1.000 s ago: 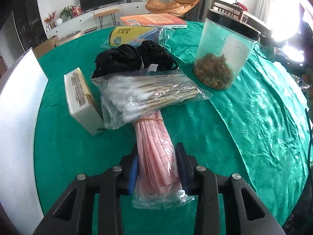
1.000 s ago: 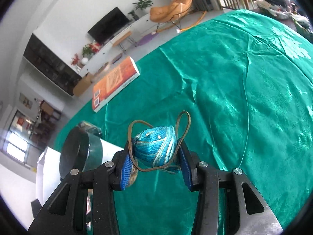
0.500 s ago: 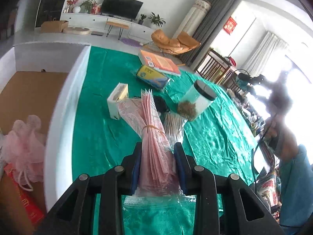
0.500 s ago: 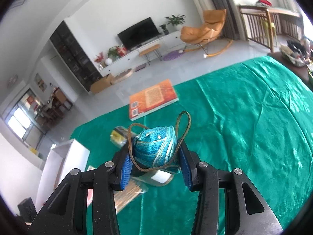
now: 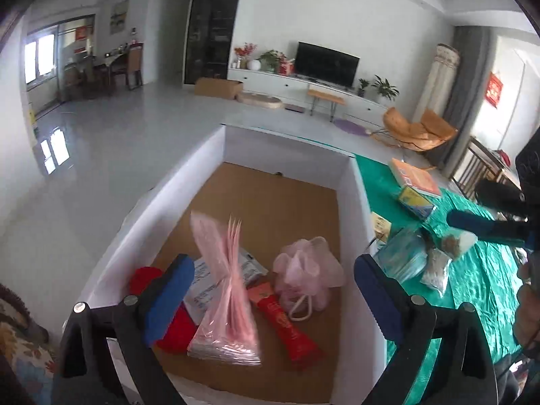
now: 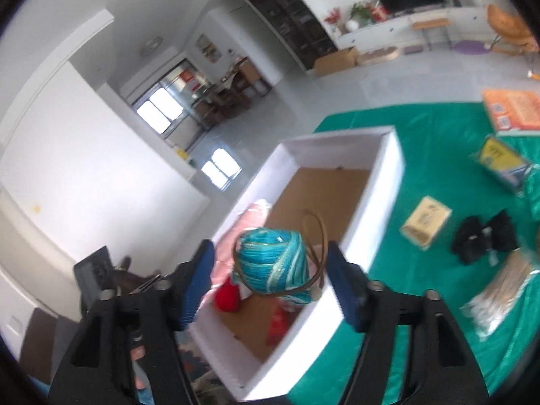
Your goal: Organize soft objects
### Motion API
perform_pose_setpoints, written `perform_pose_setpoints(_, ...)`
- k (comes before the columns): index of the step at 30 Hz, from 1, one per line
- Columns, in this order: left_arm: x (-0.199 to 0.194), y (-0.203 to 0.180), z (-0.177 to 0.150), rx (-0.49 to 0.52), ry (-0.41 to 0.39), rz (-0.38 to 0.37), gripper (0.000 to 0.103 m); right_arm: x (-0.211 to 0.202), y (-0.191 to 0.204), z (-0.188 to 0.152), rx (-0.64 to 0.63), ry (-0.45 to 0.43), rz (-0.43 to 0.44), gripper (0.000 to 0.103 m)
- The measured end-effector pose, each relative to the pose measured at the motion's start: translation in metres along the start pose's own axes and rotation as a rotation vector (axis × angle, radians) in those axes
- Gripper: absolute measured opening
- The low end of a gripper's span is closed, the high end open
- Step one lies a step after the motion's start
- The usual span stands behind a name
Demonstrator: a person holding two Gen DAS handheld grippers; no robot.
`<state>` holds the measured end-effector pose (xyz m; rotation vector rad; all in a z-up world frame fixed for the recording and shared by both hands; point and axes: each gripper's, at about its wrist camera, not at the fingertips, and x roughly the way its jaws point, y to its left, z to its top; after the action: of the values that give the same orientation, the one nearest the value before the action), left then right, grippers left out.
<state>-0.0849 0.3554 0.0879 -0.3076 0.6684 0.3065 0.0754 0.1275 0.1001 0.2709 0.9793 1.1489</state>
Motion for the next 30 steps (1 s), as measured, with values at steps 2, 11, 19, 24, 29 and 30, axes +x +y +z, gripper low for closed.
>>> perform_pose_setpoints(2, 0.002, 0.005, -0.004, -0.026, -0.002, 0.013, 0.095, 0.007, 0.001, -0.012, -0.015, 0.035, -0.009, 0.079)
perform_pose_setpoints(11, 0.022, -0.125, -0.028, 0.087, 0.061, -0.333, 0.095, -0.06, -0.104, -0.098, -0.027, -0.073, -0.609, 0.079)
perform_pose_setpoints(19, 0.102, -0.268, -0.108, 0.304, 0.265, -0.487, 0.095, -0.15, -0.229, -0.184, 0.254, -0.14, -1.125, 0.079)
perform_pose_setpoints(24, 0.167, -0.286, -0.125, 0.388, 0.275, -0.33, 0.095, -0.174, -0.257, -0.182, 0.321, -0.19, -1.154, 0.079)
perform_pose_setpoints(29, 0.202, -0.286, -0.12, 0.401, 0.267, -0.27, 0.095, -0.163, -0.257, -0.176, 0.308, -0.214, -1.172, 0.08)
perform_pose_setpoints(30, 0.206, -0.288, -0.119, 0.419, 0.255, -0.251, 0.095, -0.162, -0.257, -0.176, 0.309, -0.215, -1.175, 0.08)
